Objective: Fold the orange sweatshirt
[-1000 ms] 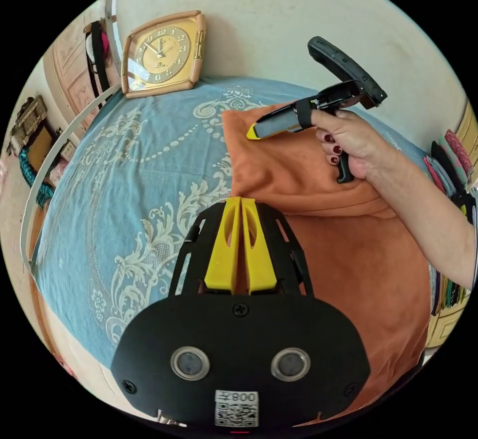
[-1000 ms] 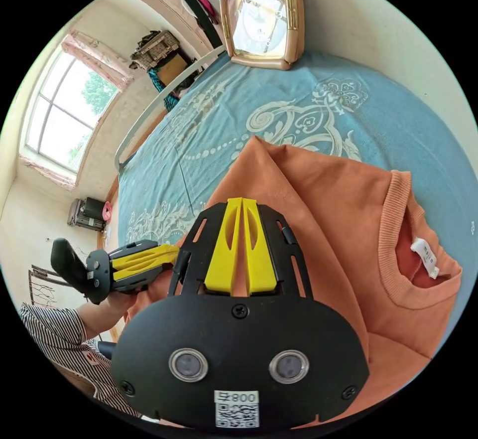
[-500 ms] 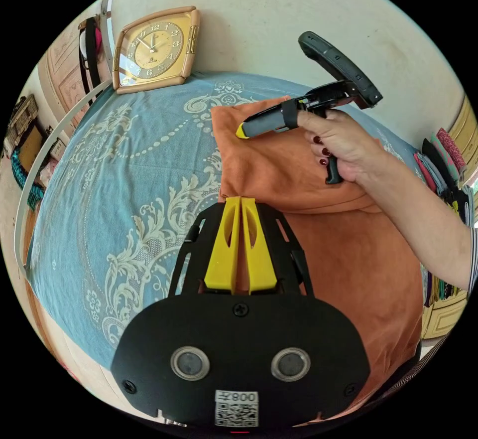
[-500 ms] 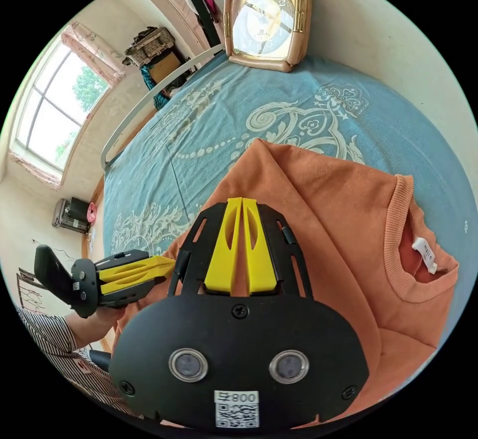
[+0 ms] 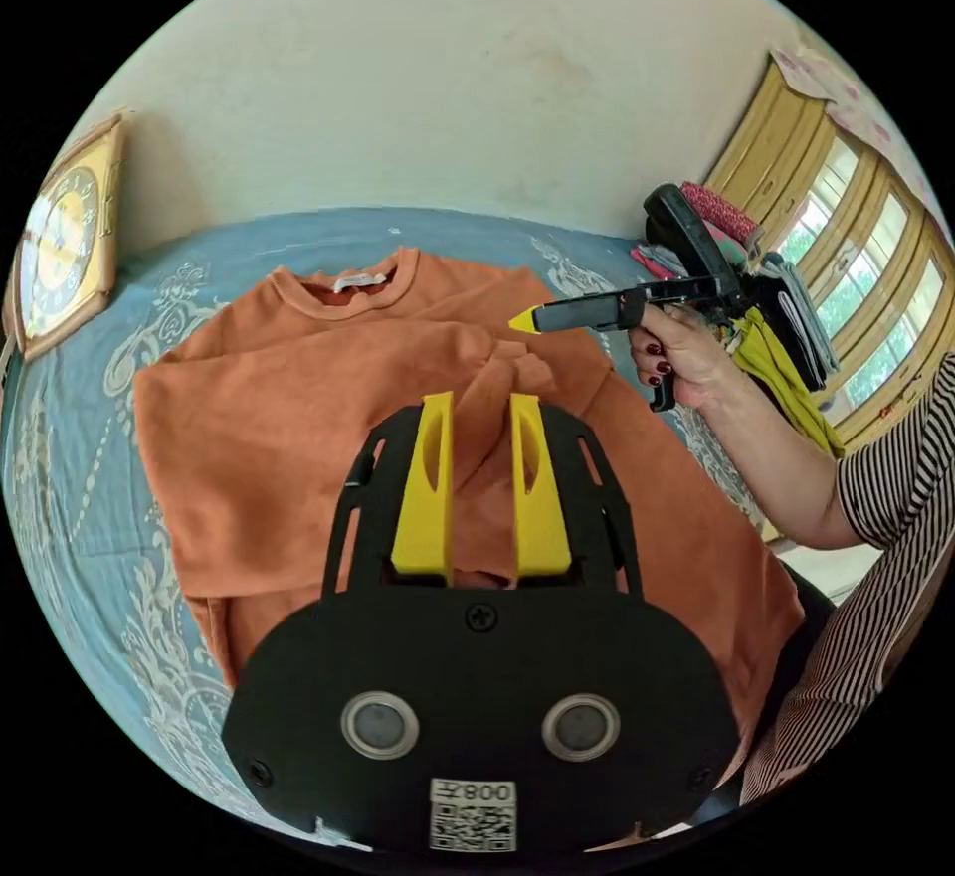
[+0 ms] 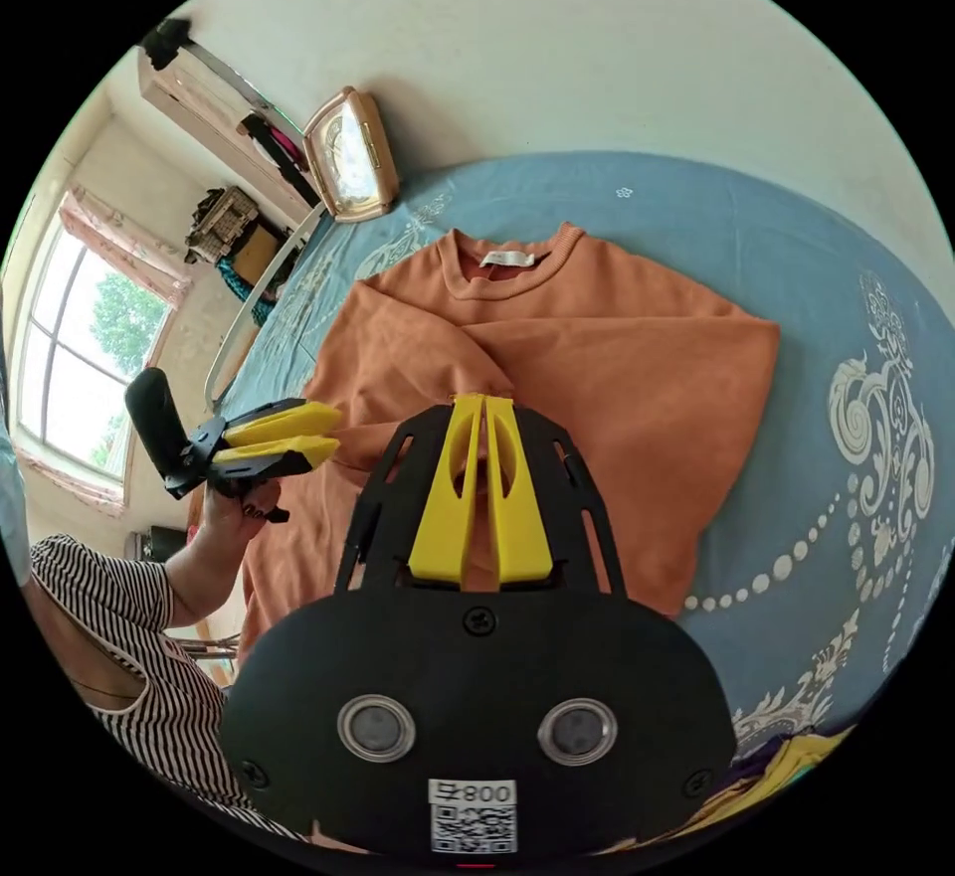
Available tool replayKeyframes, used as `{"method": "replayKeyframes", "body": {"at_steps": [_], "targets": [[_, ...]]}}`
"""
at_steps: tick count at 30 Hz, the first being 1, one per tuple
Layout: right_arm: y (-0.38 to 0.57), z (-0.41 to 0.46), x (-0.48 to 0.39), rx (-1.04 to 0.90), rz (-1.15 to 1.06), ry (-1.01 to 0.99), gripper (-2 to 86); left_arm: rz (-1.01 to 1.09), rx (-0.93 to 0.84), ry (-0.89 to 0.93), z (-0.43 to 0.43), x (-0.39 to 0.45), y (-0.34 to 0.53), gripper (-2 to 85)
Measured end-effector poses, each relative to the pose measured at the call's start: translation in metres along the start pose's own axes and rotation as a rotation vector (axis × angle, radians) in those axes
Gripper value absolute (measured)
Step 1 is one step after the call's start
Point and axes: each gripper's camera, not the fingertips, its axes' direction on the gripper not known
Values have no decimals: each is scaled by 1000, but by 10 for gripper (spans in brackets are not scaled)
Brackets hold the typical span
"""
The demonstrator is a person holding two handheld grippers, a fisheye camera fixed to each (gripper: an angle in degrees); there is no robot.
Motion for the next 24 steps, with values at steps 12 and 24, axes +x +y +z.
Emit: {"method": "replayKeyframes", "body": {"at_steps": [12,24], "targets": [[14,-6,21,14,-80,-71,15,113,33,-66,5,48,13,15],[88,-7,11,126,-100,-71,2,95,-81,-73,45,60,39,23]]}}
